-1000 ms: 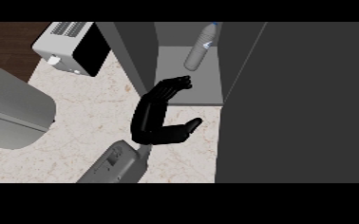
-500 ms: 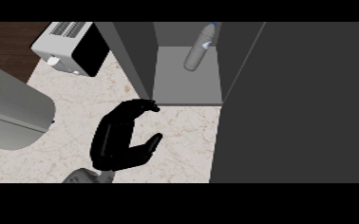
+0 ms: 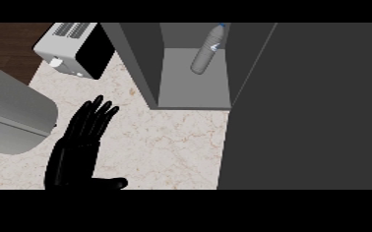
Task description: Pick up the bottled water, place it into the cabinet and close the cabinet
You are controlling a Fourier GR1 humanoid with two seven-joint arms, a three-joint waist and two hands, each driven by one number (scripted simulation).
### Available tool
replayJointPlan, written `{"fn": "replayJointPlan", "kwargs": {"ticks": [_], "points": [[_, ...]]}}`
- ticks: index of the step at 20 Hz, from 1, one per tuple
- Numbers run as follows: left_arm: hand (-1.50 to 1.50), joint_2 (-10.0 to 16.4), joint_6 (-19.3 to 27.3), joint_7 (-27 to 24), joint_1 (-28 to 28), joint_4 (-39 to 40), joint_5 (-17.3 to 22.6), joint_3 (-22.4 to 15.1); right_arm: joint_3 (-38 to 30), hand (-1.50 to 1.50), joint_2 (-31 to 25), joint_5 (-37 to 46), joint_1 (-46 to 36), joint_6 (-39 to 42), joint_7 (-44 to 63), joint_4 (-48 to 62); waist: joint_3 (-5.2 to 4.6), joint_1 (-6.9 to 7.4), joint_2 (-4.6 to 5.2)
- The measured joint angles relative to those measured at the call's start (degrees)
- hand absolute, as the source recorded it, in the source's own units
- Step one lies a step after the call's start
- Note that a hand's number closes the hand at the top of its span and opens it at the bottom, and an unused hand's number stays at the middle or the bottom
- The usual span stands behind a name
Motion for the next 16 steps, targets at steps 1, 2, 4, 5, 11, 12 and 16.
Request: {"fn": "replayJointPlan", "kwargs": {"ticks": [1,2,4,5,11,12,16], "points": [[-1.50,0.61,-0.68,0.05,0.90,-0.52,0.95,0.79,0.92,1.50,-0.54,0.19,-0.66,0.13,0.55,0.00,-0.04,0.10,-0.04],[-1.50,1.27,-1.32,0.01,1.87,-0.94,1.57,1.40,2.06,1.50,-0.90,0.44,-1.23,0.14,1.08,0.03,-0.07,0.10,-0.08],[-1.50,2.74,-2.37,0.26,3.31,-2.08,2.97,2.93,3.15,1.50,-1.59,0.77,-2.63,-0.22,1.99,0.02,-0.16,0.50,-0.17],[-1.50,3.32,-2.71,0.57,4.02,-2.77,3.69,3.50,3.40,1.50,-2.01,0.90,-3.49,-0.34,2.32,0.01,-0.20,0.81,-0.19],[-1.50,6.66,-6.57,0.50,7.49,-4.31,7.08,7.20,5.06,1.50,-3.86,1.27,-7.32,-1.96,4.16,-0.10,-0.50,2.29,-0.02],[-1.50,7.26,-7.25,0.42,8.06,-4.45,7.48,7.82,5.49,1.50,-3.55,1.28,-7.66,-2.81,4.69,-0.08,-0.50,2.39,0.07],[-1.50,9.56,-10.06,0.53,10.20,-5.43,9.22,9.79,7.23,1.50,-2.06,1.09,-8.58,-5.59,6.56,0.20,-0.52,3.47,0.46]]}}
